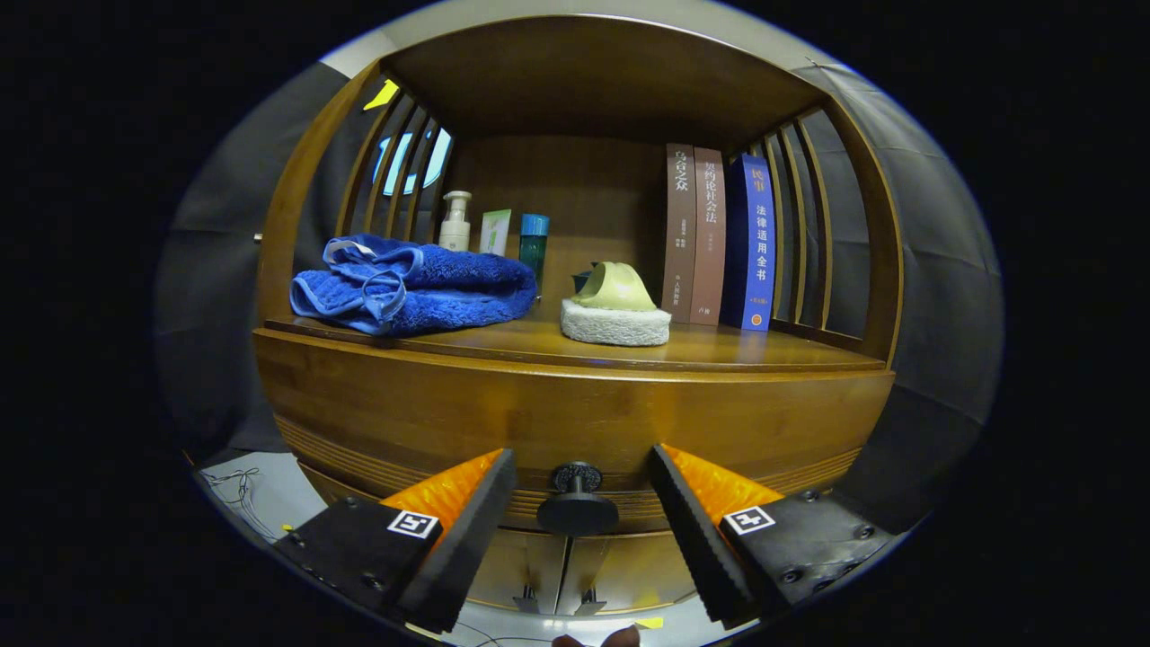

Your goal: Pull open the drawer, take out the items inside it, and place them on the countertop above the cabinet.

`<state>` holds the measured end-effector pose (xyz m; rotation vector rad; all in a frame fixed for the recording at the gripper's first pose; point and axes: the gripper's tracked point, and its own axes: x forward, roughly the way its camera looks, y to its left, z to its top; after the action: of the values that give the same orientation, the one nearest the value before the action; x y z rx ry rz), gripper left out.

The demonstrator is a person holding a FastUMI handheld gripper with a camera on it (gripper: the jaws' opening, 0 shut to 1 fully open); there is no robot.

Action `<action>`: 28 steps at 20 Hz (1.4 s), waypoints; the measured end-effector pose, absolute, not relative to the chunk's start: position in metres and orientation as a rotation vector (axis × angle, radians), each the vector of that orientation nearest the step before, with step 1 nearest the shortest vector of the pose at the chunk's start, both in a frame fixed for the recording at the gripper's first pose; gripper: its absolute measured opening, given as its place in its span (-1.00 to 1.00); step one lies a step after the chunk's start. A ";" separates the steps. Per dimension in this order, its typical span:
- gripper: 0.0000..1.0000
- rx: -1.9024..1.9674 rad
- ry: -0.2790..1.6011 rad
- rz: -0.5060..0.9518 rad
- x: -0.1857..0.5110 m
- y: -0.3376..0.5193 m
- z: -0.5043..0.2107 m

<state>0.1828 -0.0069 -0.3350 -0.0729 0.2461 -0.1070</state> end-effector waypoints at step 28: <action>0.97 -0.003 0.028 -0.043 0.015 0.011 -0.032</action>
<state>0.0148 0.0108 -0.0317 -0.0026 0.0281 -0.0435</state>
